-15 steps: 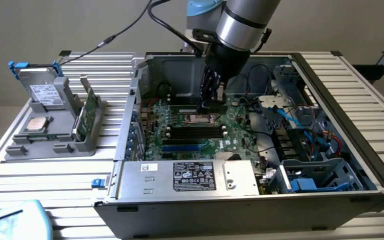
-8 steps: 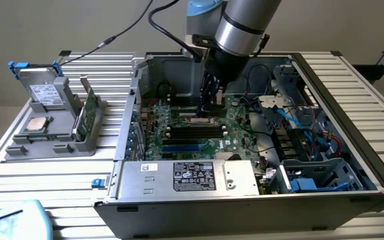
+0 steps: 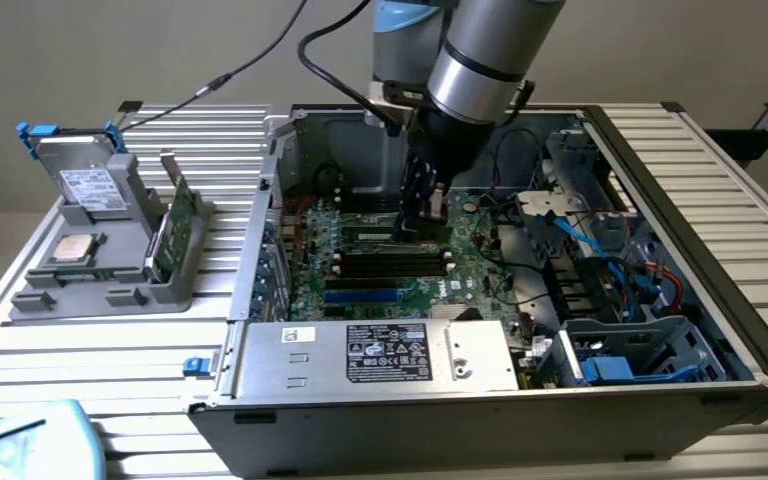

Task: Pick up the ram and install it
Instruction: 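Pick up the ram and move it above insertion slot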

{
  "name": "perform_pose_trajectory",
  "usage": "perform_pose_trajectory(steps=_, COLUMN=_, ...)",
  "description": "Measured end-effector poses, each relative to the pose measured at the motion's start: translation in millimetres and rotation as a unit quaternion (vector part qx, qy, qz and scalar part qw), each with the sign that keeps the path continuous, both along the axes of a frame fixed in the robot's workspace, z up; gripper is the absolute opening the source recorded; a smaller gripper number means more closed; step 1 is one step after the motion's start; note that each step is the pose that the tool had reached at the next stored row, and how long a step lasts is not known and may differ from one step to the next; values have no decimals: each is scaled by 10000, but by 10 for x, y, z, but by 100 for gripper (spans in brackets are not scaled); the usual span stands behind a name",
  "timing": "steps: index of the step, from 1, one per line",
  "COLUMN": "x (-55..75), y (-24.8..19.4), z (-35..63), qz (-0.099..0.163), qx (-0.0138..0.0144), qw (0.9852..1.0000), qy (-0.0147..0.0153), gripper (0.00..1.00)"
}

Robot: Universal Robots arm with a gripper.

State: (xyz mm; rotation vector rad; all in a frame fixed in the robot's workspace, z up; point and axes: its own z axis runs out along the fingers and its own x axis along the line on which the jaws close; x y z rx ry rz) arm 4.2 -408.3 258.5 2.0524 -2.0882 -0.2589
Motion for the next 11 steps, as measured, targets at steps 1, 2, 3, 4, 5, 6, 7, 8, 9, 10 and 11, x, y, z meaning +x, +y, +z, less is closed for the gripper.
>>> perform_pose_trajectory(steps=1, x=-1, y=0, z=-15, qz=-4, qx=-6, qw=10000, qy=0, gripper=15)
perform_pose_trajectory(steps=2, x=-2, y=0, z=-32, qz=-9, qx=-13, qw=10000, qy=-1, gripper=15)
perform_pose_trajectory(steps=3, x=-3, y=0, z=-48, qz=-13, qx=-19, qw=10000, qy=-1, gripper=15)
perform_pose_trajectory(steps=4, x=-4, y=0, z=-64, qz=-18, qx=-23, qw=10000, qy=-2, gripper=15)
perform_pose_trajectory(steps=5, x=-5, y=0, z=-82, qz=-22, qx=-27, qw=10000, qy=-2, gripper=15)
perform_pose_trajectory(steps=6, x=-5, y=0, z=-101, qz=-27, qx=-30, qw=10000, qy=-3, gripper=15)
perform_pose_trajectory(steps=7, x=-6, y=0, z=-118, qz=-32, qx=-33, qw=10000, qy=-3, gripper=15)
perform_pose_trajectory(steps=8, x=-7, y=0, z=-137, qz=-36, qx=-35, qw=10000, qy=-4, gripper=15)
perform_pose_trajectory(steps=9, x=-8, y=0, z=-155, qz=-40, qx=-38, qw=10000, qy=-4, gripper=15)
perform_pose_trajectory(steps=10, x=-8, y=0, z=-173, qz=-43, qx=-41, qw=10000, qy=-4, gripper=15)
perform_pose_trajectory(steps=11, x=-9, y=0, z=-190, qz=-46, qx=-43, qw=10000, qy=-4, gripper=15)
